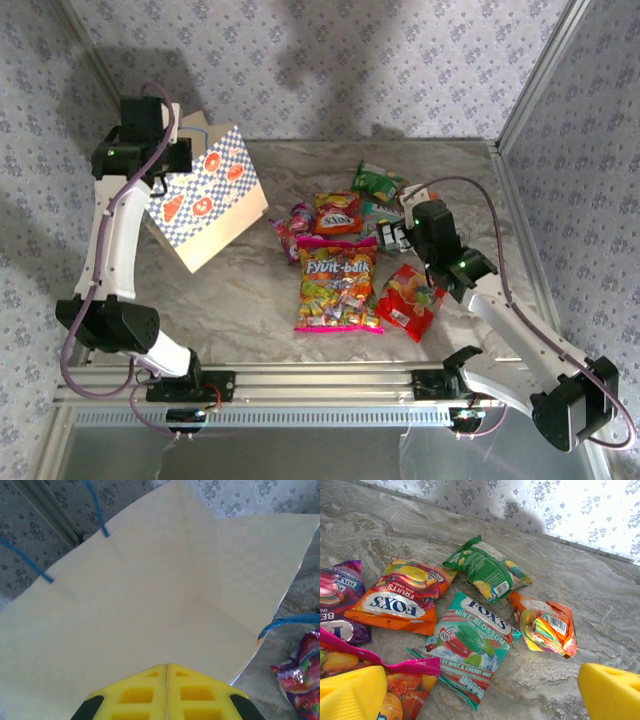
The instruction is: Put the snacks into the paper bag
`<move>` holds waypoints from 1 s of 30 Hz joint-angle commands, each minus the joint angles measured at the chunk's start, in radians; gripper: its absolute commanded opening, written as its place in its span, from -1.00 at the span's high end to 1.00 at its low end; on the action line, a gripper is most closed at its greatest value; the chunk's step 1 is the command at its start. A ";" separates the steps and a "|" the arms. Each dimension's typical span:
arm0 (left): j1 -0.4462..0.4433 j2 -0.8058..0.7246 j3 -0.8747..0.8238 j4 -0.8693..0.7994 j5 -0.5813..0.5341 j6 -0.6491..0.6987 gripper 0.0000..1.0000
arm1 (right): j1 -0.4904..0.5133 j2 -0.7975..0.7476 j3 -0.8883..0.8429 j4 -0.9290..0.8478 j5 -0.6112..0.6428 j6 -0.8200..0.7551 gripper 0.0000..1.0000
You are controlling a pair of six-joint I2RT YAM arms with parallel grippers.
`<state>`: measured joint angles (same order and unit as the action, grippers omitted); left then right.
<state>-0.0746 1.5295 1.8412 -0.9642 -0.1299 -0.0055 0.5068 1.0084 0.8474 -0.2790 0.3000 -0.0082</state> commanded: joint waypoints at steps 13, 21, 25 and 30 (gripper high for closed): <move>-0.191 -0.209 -0.192 -0.147 -0.243 -0.148 1.00 | 0.007 -0.105 -0.037 -0.061 -0.012 0.059 -0.99; -0.294 -0.227 -0.229 -0.197 -0.303 -0.190 1.00 | 0.010 -0.108 -0.026 -0.075 -0.035 0.086 -0.99; -0.315 -0.224 -0.224 -0.214 -0.279 -0.238 0.98 | 0.012 -0.110 -0.013 -0.102 -0.024 0.095 -1.00; -0.343 -0.204 -0.204 -0.221 -0.219 -0.300 0.92 | 0.014 -0.107 -0.015 -0.116 -0.013 0.112 -1.00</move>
<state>-0.4023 1.3201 1.6108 -1.1515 -0.3817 -0.2470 0.5133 0.9142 0.8185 -0.3630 0.2741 0.0734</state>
